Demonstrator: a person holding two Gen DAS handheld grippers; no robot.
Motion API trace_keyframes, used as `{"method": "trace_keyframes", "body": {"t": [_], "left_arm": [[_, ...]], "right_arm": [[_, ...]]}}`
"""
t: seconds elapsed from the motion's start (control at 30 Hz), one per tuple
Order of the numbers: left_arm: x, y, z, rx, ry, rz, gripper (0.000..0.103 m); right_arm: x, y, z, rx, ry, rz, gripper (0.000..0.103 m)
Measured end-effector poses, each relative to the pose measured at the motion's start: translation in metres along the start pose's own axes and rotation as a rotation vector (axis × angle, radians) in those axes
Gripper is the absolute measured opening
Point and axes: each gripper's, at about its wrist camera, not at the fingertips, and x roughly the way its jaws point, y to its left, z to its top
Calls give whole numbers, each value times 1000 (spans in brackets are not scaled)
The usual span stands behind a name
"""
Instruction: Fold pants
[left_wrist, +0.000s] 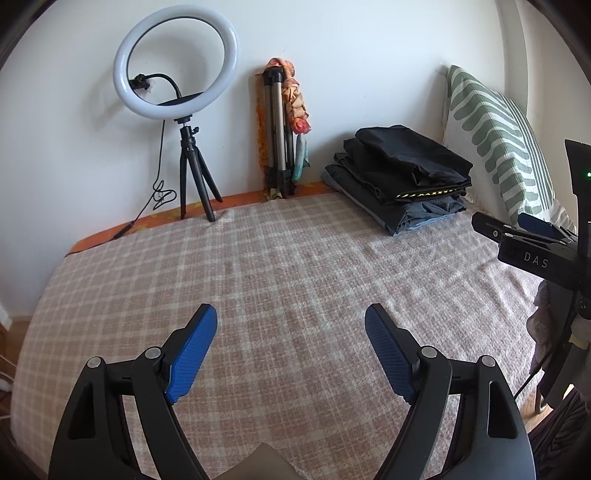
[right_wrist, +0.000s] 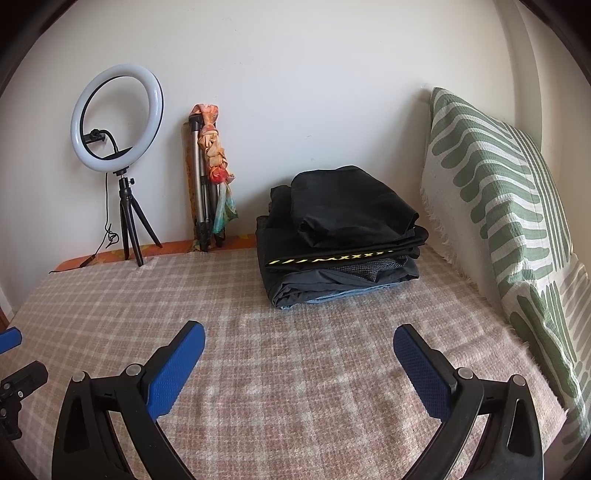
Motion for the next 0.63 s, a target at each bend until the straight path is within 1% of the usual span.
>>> {"method": "trace_keyframes", "body": {"t": [0.4,0.63], "left_arm": [[-2,-1,0,5,-12,1,82],[4,2,-1,-11,16,7,82]], "right_arm": [[-1,0,-1,1,2,-1,103],[-1,1,-2,2,1,0,103]]}}
